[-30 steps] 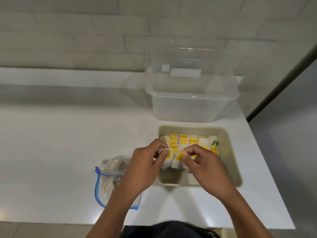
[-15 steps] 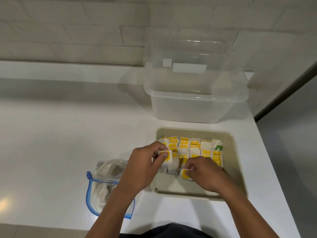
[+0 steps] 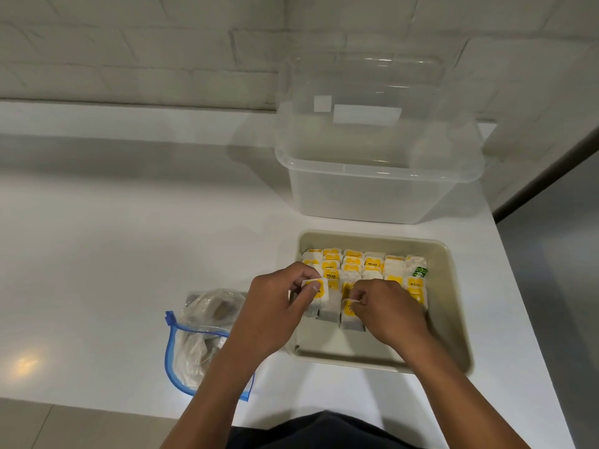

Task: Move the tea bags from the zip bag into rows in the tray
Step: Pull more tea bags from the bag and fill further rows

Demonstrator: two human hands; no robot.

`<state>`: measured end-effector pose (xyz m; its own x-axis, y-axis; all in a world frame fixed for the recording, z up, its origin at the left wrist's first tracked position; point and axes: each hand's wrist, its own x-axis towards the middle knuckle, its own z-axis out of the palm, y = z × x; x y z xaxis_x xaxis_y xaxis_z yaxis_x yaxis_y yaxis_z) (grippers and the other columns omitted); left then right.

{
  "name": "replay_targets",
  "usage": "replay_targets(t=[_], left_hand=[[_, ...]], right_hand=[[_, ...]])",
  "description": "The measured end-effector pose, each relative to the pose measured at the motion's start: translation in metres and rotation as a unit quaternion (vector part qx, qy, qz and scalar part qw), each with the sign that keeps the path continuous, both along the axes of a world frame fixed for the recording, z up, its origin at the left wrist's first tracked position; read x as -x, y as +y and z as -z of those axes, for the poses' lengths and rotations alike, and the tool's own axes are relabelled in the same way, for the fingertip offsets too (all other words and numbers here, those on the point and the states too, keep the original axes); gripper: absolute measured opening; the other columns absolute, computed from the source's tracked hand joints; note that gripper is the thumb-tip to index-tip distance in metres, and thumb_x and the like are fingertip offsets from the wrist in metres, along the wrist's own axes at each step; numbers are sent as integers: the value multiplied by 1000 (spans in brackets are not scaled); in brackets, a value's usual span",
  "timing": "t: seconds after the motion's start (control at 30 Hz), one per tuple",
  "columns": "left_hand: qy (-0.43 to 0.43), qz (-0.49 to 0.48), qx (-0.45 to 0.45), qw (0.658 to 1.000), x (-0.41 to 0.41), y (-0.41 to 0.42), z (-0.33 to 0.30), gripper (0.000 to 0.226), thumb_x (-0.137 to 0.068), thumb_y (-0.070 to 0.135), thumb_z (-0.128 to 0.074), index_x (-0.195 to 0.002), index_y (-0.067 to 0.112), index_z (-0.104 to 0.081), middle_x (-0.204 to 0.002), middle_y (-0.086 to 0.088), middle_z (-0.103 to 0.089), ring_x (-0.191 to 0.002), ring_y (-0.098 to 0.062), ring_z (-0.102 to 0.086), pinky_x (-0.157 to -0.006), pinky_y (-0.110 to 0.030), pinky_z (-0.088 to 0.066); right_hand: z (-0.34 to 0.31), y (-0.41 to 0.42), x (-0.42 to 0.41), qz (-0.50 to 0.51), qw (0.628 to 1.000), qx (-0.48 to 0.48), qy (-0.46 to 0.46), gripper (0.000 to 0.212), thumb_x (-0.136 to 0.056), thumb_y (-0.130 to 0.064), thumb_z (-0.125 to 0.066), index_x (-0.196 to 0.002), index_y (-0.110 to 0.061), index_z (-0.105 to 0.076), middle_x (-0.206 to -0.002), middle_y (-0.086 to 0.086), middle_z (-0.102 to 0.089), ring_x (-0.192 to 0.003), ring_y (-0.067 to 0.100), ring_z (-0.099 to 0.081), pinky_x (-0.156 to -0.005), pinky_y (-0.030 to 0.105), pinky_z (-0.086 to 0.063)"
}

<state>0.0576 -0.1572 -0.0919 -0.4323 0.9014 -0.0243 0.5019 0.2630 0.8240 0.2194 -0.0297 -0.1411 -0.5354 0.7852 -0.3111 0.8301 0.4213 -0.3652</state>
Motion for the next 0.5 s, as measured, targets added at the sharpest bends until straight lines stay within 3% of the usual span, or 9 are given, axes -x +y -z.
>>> replay_targets(t=[0.5], left_hand=[[15, 5, 9, 1000, -1, 0, 0, 5, -95, 23, -68, -94, 27, -71, -75, 27, -63, -74, 3, -58, -60, -5, -36]], right_hand=[[0, 5, 1, 17, 1000, 1, 6, 10, -92, -33, -56, -92, -30, -66, -93, -10, -67, -96, 18, -60, -70, 29, -49]])
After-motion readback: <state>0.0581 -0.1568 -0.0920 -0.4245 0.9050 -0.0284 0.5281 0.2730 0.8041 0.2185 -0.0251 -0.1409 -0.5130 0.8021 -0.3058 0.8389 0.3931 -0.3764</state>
